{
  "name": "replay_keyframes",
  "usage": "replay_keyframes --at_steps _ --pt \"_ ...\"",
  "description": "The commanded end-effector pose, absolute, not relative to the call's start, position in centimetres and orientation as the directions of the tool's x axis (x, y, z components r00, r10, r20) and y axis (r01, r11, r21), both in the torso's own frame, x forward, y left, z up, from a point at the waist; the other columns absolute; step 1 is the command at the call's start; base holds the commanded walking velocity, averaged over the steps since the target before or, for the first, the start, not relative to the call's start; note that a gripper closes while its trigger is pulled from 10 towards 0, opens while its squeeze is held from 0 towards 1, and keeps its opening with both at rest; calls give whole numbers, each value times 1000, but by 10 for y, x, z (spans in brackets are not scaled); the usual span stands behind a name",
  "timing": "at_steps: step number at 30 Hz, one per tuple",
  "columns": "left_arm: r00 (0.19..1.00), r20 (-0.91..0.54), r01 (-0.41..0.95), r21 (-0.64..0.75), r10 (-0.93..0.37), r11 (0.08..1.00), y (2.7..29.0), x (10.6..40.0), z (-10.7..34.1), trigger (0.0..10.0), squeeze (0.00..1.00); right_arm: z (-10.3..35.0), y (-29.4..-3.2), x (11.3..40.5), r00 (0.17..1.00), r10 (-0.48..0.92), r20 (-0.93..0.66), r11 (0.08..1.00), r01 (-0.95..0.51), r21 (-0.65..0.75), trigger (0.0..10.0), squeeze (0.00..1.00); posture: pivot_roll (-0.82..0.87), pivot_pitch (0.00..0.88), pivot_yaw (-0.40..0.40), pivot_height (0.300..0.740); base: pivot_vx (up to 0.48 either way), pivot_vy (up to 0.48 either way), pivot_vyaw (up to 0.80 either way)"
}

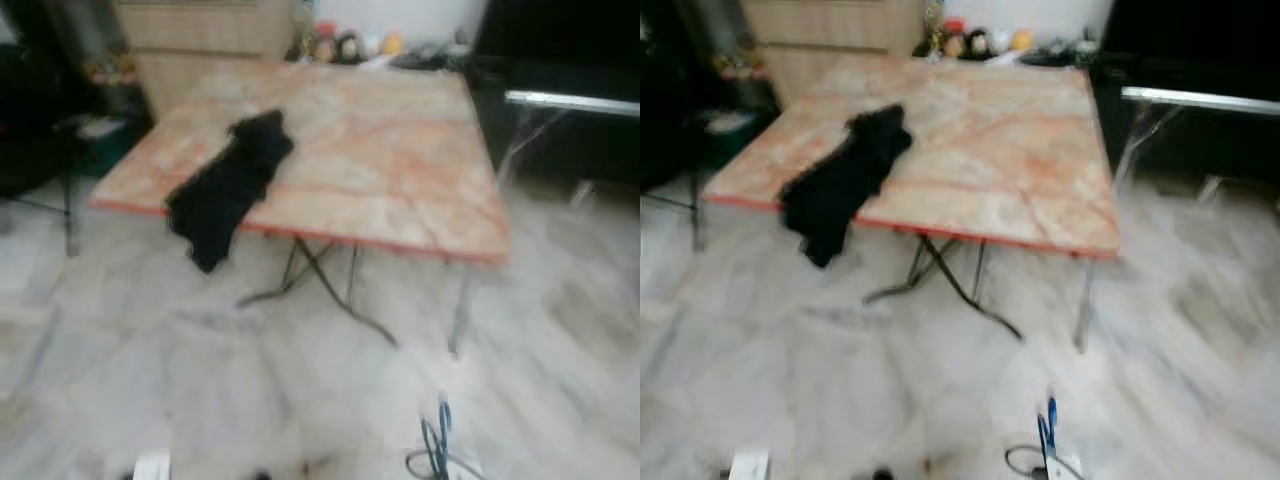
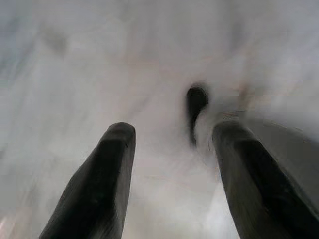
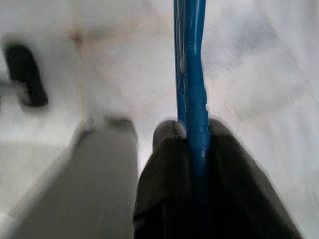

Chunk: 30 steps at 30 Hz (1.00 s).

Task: Hang hanger

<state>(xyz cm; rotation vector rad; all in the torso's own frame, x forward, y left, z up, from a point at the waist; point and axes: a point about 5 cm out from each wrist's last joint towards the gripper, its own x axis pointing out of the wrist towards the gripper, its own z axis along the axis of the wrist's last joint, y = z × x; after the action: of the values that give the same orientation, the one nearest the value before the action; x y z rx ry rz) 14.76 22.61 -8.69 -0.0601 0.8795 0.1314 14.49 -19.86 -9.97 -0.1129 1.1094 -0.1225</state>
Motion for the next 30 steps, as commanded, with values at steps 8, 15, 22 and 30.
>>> replay_keyframes --at_steps 8,15,22,30 --pt "578 -811 -154 -3 87 988 226 130 -94 10000 0 -100 -197 144 448 -157 -880 988 59 -145 10000 0 37 69 -1 740 -360 0 0" --pt "579 -811 -155 -5 87 988 226 129 -95 10000 0 -99 -196 148 455 -158 -876 987 58 -148 10000 0 35 71 -2 740 -359 0 0" --pt "584 -806 -135 14 91 991 226 130 -94 10000 0 -98 -191 153 463 -154 -873 988 57 -144 10000 0 36 69 -4 740 -173 0 0" --pt "591 -802 -72 57 89 996 225 132 -93 10000 0 -98 -196 151 460 -162 -873 987 67 -148 10000 0 33 59 -4 740 0 -70 0"
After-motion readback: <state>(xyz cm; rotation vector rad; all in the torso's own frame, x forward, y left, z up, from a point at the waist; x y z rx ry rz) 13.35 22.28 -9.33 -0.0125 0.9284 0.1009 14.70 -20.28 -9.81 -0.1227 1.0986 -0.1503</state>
